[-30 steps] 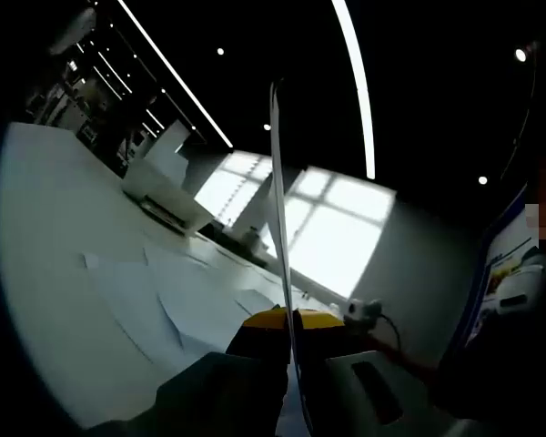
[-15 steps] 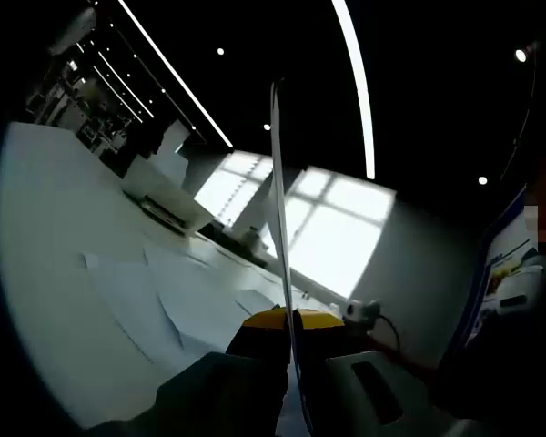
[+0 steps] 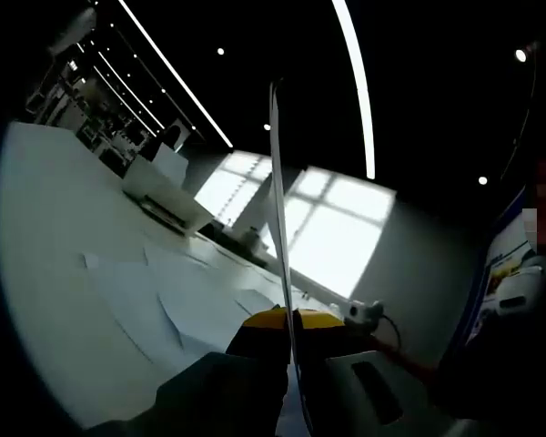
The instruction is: Organize the stack of printing papers by aligning and flattening the scattered papers on the table
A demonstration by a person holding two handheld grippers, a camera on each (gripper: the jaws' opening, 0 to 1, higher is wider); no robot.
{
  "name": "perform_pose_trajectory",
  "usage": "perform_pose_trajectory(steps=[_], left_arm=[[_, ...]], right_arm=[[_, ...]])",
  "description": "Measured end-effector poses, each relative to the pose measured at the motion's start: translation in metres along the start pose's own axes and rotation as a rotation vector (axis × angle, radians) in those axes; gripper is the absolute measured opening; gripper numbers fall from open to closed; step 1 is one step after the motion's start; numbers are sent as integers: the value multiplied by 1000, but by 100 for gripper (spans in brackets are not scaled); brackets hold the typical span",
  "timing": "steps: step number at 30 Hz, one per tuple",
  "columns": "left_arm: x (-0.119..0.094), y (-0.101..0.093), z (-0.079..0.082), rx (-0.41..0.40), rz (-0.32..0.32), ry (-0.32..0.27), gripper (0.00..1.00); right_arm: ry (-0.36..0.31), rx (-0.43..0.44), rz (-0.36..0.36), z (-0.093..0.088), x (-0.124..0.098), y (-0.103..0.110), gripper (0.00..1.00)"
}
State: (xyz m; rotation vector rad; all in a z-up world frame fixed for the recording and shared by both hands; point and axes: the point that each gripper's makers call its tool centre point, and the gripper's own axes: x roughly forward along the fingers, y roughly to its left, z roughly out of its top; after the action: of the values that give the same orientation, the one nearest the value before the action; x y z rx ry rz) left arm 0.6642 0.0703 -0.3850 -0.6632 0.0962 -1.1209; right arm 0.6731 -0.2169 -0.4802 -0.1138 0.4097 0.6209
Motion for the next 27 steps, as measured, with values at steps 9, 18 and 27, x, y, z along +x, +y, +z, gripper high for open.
perform_pose_trajectory(steps=[9,18,27], left_arm=[[1,-3,-2,1,0,1,6],[2,-6,-3,2,-1,2,6],[1,-2,-1,0,-1,1,6]], right_arm=[[40,-11,0,-8,4,3,82],[15,-4,-21,-8,4,-7,74],[9,21,-72,-6,2,-21,55]])
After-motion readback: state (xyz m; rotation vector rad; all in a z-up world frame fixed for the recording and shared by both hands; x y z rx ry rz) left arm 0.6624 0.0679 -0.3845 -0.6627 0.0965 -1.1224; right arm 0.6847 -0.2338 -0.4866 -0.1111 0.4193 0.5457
